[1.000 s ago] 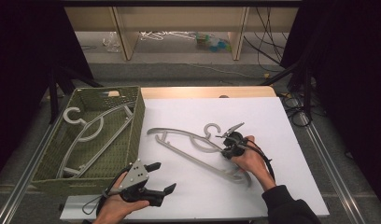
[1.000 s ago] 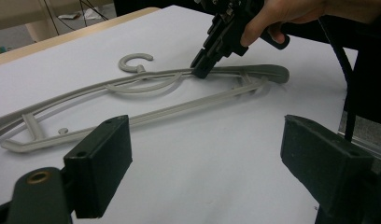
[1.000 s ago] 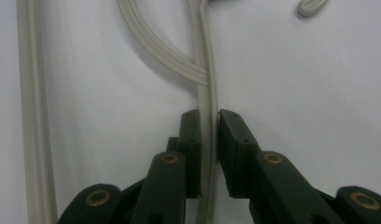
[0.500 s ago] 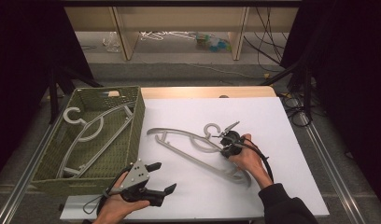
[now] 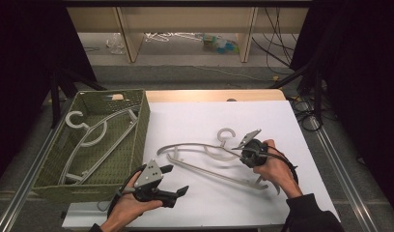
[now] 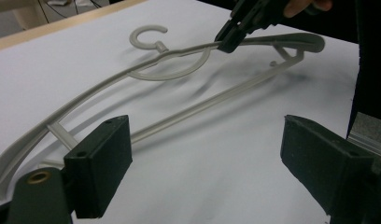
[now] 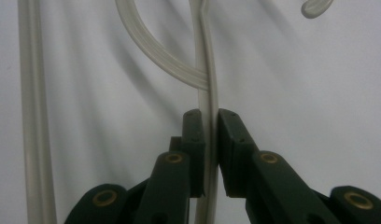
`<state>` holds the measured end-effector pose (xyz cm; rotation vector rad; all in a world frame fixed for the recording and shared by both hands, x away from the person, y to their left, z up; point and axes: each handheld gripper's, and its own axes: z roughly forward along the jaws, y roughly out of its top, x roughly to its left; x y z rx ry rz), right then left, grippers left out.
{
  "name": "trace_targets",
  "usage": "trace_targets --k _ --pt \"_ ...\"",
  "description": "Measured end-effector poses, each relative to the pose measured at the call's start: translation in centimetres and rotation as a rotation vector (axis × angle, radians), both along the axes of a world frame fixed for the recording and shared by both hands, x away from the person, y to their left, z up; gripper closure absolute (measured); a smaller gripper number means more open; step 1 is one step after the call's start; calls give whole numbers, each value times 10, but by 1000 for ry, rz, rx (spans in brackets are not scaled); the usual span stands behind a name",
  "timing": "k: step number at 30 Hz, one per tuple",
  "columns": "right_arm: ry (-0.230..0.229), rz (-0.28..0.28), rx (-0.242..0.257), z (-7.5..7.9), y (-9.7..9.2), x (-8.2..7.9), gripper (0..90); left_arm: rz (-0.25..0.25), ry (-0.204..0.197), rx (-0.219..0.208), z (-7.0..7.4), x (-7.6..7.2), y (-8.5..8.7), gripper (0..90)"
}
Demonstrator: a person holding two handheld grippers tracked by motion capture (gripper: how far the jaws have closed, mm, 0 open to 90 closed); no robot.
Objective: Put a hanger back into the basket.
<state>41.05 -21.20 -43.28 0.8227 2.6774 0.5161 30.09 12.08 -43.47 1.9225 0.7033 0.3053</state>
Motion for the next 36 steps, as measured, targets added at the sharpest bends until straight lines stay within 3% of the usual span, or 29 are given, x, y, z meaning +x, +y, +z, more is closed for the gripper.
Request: trace_targets --k 3,6,8,10,15,17,19,22,28,29,33,36 --pt "-7 16 -3 5 -3 -8 820 8 10 31 1 11 -9 164" --pt "-22 56 -13 9 -5 -21 820 54 23 70 4 23 -23 188" --pt "-29 65 -21 11 -5 -26 820 31 29 131 6 37 -36 199" --pt "-36 70 -23 13 -4 -30 820 33 21 158 6 46 -45 228" --pt "-54 91 -27 19 -2 -37 819 30 42 190 3 64 -59 248" --pt "-66 96 -30 21 -1 -40 819 53 49 195 2 76 -65 261" --pt "-62 103 -32 23 0 -41 819 57 56 199 2 79 -67 279" --pt "-75 111 -32 24 2 -45 818 47 55 234 1 87 -70 285" --pt "-93 130 -38 28 5 -49 818 -29 52 260 -2 92 -77 334" --pt "-96 135 -36 30 6 -51 817 -45 41 286 -3 94 -80 344" --pt "-102 141 -48 32 8 -54 817 -64 51 269 -3 97 -84 374" --pt "-103 151 -40 32 8 -55 817 -85 42 310 -2 102 -90 421"
